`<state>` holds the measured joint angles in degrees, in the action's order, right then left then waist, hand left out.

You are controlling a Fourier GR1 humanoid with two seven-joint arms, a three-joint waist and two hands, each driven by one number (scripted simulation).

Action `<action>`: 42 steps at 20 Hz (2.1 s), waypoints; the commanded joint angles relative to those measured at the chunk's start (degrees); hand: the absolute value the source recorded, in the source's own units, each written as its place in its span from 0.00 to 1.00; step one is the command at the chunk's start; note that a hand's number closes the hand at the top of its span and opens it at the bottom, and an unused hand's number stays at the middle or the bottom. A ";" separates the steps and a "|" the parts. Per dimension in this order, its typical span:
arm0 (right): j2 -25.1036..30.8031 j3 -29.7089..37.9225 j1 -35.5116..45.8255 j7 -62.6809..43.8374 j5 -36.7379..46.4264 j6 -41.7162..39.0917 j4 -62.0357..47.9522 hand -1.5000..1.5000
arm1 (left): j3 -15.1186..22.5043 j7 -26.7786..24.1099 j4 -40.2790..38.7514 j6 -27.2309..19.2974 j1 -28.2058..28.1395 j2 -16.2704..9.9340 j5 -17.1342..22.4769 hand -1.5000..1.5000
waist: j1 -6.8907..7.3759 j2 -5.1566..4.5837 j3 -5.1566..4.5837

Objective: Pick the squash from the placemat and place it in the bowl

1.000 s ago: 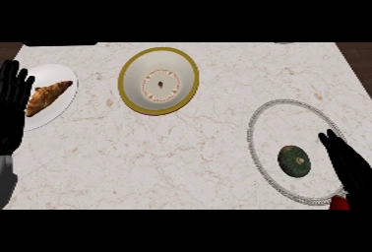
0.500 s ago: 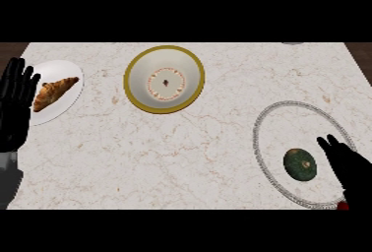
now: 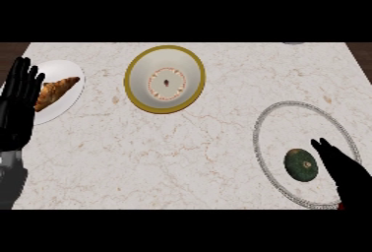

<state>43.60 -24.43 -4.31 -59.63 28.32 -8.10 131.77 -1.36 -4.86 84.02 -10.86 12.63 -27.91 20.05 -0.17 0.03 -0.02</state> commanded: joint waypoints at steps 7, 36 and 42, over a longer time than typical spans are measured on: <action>-7.99 0.82 -0.39 -0.02 3.93 -4.20 -5.89 0.00 | -1.70 3.93 2.36 0.58 1.40 2.10 -2.86 0.50 | 0.08 0.01 0.03; -19.55 14.07 -1.32 26.32 14.09 -7.81 -27.81 0.00 | -8.44 4.24 2.25 7.24 0.80 7.60 -8.68 0.50 | 0.03 0.00 0.03; -22.02 16.76 1.80 28.91 16.08 -5.62 -36.79 0.00 | -8.86 0.25 2.33 7.59 -2.68 9.68 -10.33 0.50 | 0.21 -0.03 0.02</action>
<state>22.31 -10.75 -4.28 -32.12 44.72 -13.47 98.60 -9.93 -1.53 86.39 -3.76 12.70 -19.85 10.68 -0.05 0.00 0.02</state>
